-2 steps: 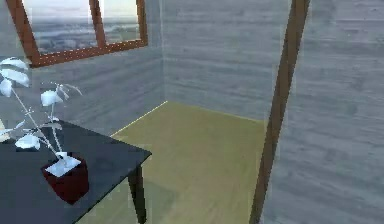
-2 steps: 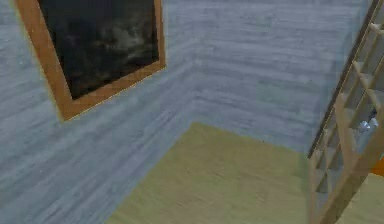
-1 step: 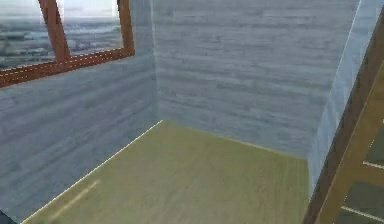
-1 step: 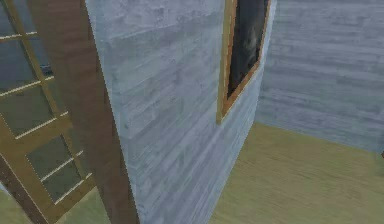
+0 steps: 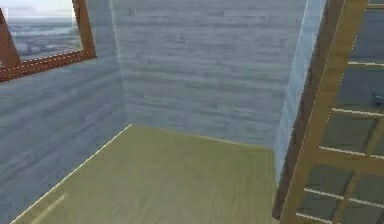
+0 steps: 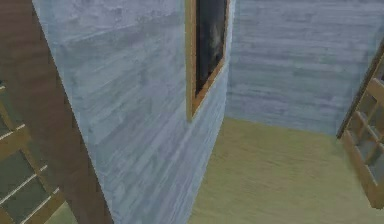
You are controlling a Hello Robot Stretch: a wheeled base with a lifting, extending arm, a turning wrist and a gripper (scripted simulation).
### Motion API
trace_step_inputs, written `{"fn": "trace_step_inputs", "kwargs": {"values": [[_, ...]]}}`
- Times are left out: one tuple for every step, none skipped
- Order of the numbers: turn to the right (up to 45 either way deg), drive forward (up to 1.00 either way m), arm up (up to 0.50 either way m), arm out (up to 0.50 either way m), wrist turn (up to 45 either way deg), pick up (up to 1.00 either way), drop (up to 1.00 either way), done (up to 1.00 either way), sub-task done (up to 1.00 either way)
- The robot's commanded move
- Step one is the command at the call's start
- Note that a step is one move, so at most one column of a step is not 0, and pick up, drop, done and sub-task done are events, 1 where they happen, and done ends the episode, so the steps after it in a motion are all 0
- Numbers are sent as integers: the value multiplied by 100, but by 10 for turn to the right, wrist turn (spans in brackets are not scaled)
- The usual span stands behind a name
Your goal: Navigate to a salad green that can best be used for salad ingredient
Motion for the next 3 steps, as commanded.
{"fn": "trace_step_inputs", "kwargs": {"values": [[0, 45, 0, 0, 0, 0, 0, 0, 0], [450, 0, 0, 0, 0, 0, 0, 0, 0], [210, 0, 0, 0, 0, 0, 0, 0, 0]]}}
